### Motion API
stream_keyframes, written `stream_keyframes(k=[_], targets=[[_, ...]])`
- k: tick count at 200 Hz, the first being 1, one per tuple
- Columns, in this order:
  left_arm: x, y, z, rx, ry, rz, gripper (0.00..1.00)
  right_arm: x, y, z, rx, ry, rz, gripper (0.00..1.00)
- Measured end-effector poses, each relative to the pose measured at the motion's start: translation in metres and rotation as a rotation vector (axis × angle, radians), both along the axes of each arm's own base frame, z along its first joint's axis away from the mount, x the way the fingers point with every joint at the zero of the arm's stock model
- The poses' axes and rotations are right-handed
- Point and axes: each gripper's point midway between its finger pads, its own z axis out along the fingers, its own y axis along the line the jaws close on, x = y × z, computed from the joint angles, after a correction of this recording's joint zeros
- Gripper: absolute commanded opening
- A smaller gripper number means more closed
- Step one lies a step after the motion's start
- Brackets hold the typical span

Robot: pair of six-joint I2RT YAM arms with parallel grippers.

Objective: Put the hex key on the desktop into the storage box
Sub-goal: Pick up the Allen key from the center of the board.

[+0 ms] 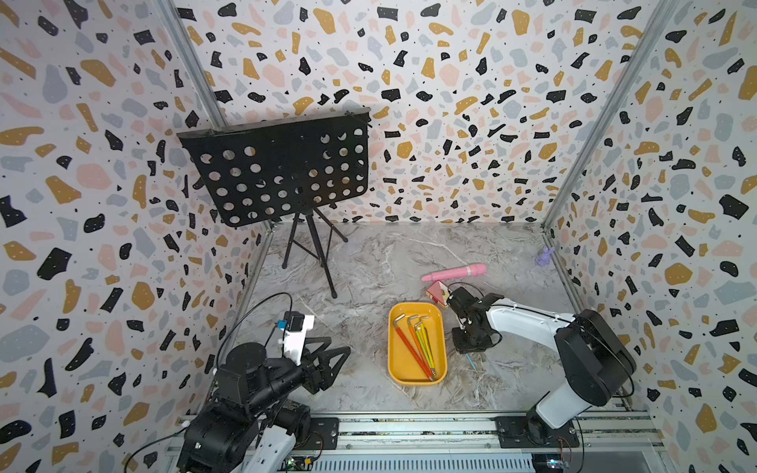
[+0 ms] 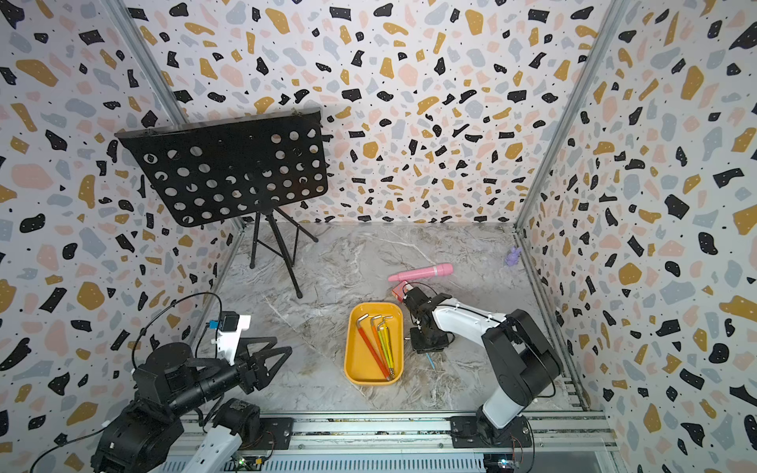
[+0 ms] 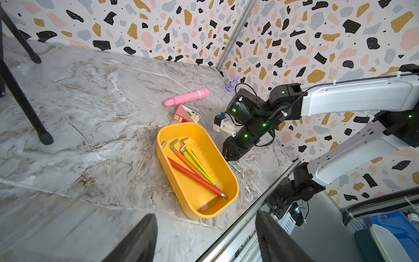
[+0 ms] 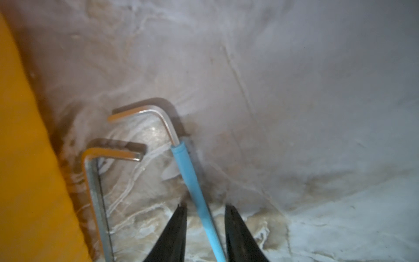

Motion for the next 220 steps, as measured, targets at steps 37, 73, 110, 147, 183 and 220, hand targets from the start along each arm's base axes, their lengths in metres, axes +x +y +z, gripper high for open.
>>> stream_keyframes(k=[37,73,110,147,183,220], targets=[[0.0,0.0,0.0,0.0,0.0,0.001,0.72,0.002,-0.002,-0.001,-0.022,0.001,0.002,0.26],[0.0,0.0,0.0,0.0,0.0,0.001,0.72,0.003,-0.004,-0.001,-0.034,-0.002,-0.003,0.16],[0.0,0.0,0.0,0.0,0.0,0.001,0.72,0.005,-0.004,-0.001,-0.044,-0.002,-0.005,0.08],[0.0,0.0,0.0,0.0,0.0,0.001,0.73,0.006,-0.006,-0.001,-0.053,-0.006,-0.015,0.0],[0.0,0.0,0.0,0.0,0.0,0.001,0.73,0.006,-0.006,0.0,-0.055,-0.01,-0.028,0.0],[0.0,0.0,0.0,0.0,0.0,0.001,0.72,0.012,-0.01,0.003,-0.072,-0.044,-0.054,0.0]])
